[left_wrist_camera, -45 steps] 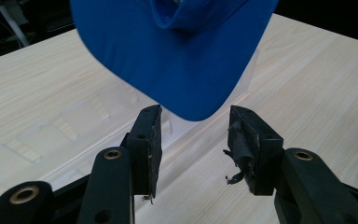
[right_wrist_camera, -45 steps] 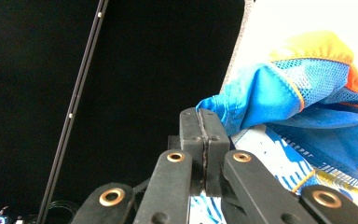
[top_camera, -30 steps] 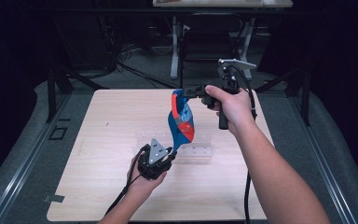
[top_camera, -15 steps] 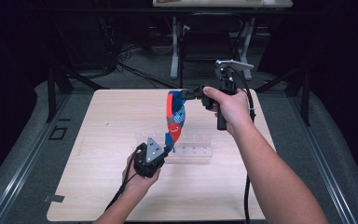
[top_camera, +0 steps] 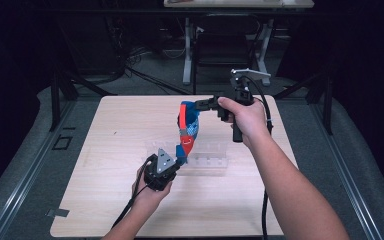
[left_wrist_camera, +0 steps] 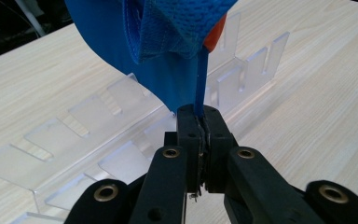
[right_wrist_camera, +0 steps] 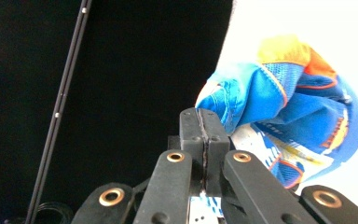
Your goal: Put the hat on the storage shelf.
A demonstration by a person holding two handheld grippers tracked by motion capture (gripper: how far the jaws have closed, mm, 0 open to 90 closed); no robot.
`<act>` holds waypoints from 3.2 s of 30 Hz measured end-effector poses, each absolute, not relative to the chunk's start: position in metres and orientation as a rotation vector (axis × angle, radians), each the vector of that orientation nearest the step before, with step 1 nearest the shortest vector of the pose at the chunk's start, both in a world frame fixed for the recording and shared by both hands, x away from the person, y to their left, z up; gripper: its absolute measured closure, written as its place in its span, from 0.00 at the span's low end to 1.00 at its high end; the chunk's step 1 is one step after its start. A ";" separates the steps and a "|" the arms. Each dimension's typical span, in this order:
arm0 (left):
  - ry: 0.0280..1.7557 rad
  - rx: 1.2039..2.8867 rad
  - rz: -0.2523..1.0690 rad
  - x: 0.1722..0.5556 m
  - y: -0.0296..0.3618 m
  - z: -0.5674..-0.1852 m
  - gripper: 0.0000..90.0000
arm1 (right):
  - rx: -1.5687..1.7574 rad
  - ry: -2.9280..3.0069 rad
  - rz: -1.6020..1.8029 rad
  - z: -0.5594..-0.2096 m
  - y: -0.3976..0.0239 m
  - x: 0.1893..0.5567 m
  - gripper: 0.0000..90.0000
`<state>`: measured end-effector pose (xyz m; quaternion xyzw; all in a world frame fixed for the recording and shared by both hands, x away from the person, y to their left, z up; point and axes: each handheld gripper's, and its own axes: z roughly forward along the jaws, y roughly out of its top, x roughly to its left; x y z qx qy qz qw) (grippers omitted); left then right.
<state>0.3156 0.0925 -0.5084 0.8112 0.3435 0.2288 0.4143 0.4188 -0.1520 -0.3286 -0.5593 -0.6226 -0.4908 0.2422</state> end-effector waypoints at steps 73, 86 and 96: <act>1.110 1.928 0.467 0.276 0.234 -0.541 0.52 | -1.833 -2.297 -1.059 -0.393 -0.223 0.357 0.72; 1.150 1.946 0.458 0.274 0.246 -0.555 0.48 | -1.829 -2.430 -1.037 -0.441 -0.220 0.324 0.57; 1.165 1.933 0.434 0.276 0.245 -0.561 0.46 | -1.886 -2.391 -1.151 -0.484 -0.228 0.297 0.53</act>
